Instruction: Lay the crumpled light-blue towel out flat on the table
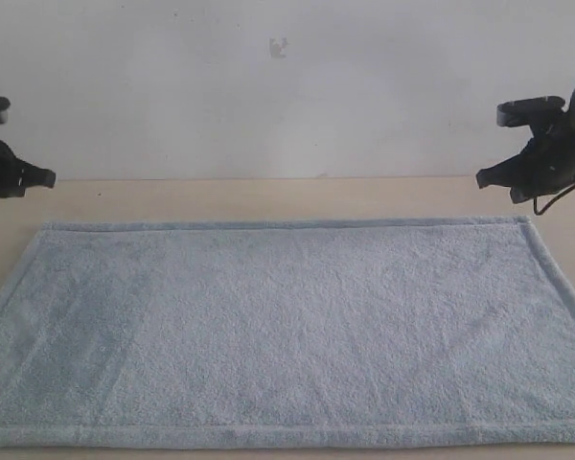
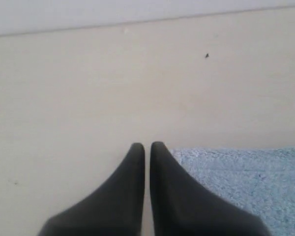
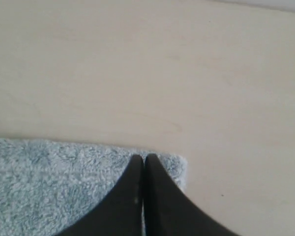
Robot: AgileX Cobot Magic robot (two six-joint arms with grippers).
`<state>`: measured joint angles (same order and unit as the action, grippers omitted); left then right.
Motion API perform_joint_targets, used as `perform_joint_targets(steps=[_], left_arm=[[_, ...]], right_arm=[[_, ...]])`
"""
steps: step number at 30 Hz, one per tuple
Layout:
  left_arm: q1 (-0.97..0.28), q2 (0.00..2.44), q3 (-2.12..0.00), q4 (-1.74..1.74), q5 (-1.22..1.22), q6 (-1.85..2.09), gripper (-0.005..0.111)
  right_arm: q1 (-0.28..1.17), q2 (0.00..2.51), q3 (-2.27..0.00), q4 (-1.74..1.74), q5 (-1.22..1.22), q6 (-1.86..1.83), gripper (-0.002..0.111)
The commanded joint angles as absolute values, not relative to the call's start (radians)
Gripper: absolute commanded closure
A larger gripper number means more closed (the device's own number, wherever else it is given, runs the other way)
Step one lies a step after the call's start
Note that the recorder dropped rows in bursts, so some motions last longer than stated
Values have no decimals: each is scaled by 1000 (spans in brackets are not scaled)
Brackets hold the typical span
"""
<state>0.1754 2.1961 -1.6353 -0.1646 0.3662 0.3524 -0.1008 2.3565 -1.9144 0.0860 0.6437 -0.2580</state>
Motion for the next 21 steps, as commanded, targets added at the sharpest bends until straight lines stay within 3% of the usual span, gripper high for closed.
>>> perform_joint_targets(steps=[1,15,21], left_arm=[[174,2109,-1587,-168,424,362,103],[176,1702,-1027,-230,241,376,103],[176,1526,-807,-337,175,376,103]], right_arm=[[-108,2288,-1868,95,682,-280,108],[-108,1823,-1149,166,379,-268,108],[-108,1647,-925,195,374,-243,108]])
